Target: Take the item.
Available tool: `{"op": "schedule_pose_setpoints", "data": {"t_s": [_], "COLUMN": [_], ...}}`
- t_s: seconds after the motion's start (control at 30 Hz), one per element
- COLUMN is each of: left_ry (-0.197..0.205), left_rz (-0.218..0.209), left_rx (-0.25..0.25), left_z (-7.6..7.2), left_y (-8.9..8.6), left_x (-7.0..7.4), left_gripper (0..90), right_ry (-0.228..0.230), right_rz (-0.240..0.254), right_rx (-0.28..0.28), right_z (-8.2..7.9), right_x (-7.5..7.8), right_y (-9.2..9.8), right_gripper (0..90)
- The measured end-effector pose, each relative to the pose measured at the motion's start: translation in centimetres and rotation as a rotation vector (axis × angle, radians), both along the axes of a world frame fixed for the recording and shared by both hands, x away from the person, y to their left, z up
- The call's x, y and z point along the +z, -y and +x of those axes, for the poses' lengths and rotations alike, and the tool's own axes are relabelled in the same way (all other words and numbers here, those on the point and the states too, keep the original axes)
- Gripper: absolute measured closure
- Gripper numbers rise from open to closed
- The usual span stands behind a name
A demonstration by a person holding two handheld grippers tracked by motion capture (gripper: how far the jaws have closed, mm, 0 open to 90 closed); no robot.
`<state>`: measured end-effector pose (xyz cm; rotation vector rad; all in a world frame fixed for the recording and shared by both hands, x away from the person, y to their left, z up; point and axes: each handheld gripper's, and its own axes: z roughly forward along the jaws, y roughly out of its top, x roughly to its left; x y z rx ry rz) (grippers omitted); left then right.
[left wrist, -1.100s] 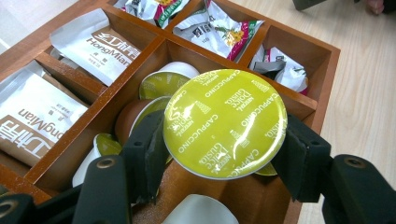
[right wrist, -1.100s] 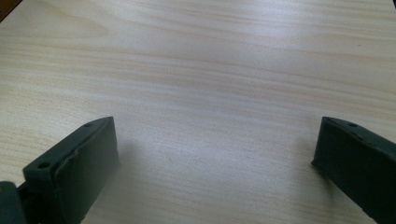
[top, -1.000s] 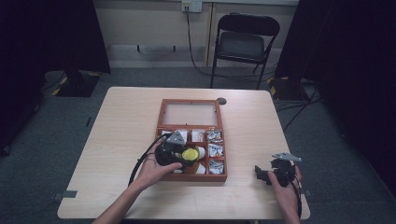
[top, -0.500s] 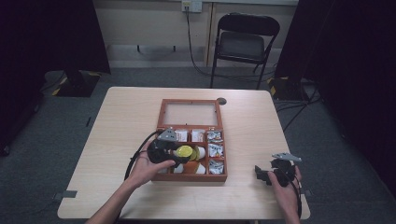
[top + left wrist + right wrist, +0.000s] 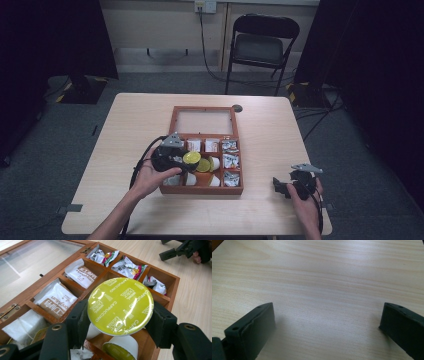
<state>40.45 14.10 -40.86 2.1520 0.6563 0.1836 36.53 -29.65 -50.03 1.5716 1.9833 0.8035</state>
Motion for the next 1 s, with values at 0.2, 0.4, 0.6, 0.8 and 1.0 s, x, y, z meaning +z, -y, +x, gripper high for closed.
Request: {"op": "schedule_pose_setpoints", "data": {"t_s": [0.2, 0.4, 0.6, 0.8, 1.0], "left_ry": [0.003, 0.010, 0.016, 0.021, 0.025], "left_rz": [-0.016, -0.017, -0.030, -0.038, -0.043], "left_rx": [0.000, -0.002, 0.015, 0.028, 0.042], "left_z": [0.0, 0.0, 0.0, 0.1, 0.1], "left_y": [-0.5, -0.8, -1.4, -2.2, -2.8], "left_x": [0.5, 0.8, 1.3, 1.6, 1.7], "left_gripper": [40.0, 40.1, 40.1, 40.1, 40.1], "right_ry": [0.000, 0.000, 0.000, 0.000, 0.000], "right_rz": [0.000, 0.000, 0.000, 0.000, 0.000], "right_rx": [0.000, 0.000, 0.000, 0.000, 0.000], "right_z": [0.0, 0.0, 0.0, 0.0, 0.0], "right_x": [0.0, 0.0, 0.0, 0.0, 0.0], "right_y": [0.0, 0.0, 0.0, 0.0, 0.0], "right_gripper": [0.0, 0.0, 0.0, 0.0, 0.0]}}
